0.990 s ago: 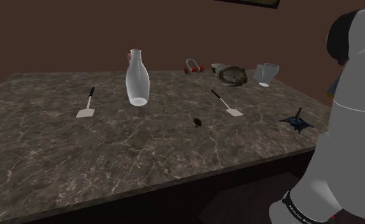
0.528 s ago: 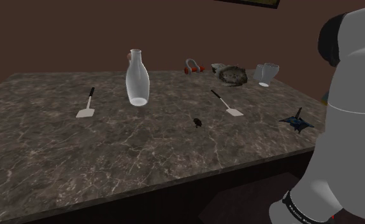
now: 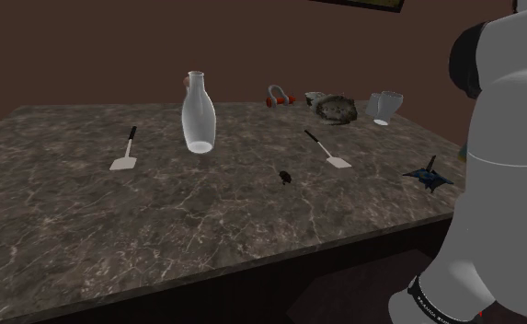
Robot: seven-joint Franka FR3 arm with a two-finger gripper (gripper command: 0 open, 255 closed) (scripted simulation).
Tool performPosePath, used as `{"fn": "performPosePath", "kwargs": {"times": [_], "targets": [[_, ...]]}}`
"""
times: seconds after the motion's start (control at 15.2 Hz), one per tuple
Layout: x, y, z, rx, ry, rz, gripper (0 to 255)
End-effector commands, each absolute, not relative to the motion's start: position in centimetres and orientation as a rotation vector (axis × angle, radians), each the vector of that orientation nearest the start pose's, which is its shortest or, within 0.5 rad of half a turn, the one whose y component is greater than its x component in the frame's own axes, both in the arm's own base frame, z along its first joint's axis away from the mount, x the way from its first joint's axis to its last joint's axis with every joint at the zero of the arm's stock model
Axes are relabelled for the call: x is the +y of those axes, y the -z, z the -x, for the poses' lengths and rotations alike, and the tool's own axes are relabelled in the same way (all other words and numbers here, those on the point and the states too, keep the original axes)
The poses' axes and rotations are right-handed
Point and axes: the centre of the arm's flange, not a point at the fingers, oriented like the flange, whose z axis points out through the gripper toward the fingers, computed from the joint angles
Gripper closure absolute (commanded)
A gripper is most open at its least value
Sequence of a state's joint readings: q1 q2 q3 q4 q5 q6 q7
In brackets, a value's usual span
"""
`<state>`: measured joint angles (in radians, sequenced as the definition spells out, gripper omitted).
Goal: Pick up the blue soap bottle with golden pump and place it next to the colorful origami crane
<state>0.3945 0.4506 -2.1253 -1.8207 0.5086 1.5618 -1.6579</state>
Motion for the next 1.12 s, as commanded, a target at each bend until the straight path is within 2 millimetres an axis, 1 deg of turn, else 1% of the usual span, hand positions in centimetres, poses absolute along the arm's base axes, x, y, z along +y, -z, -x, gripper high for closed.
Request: {"fn": "performPosePath", "kwargs": {"times": [0.0,0.66,1.06], "targets": [[-49.7,-59.6,-6.4,0.190,0.204,3.140,255],[-49.7,-54.3,-6.4,0.190,0.204,3.140,255],[-49.7,-54.2,-6.4,0.190,0.204,3.140,255]]}}
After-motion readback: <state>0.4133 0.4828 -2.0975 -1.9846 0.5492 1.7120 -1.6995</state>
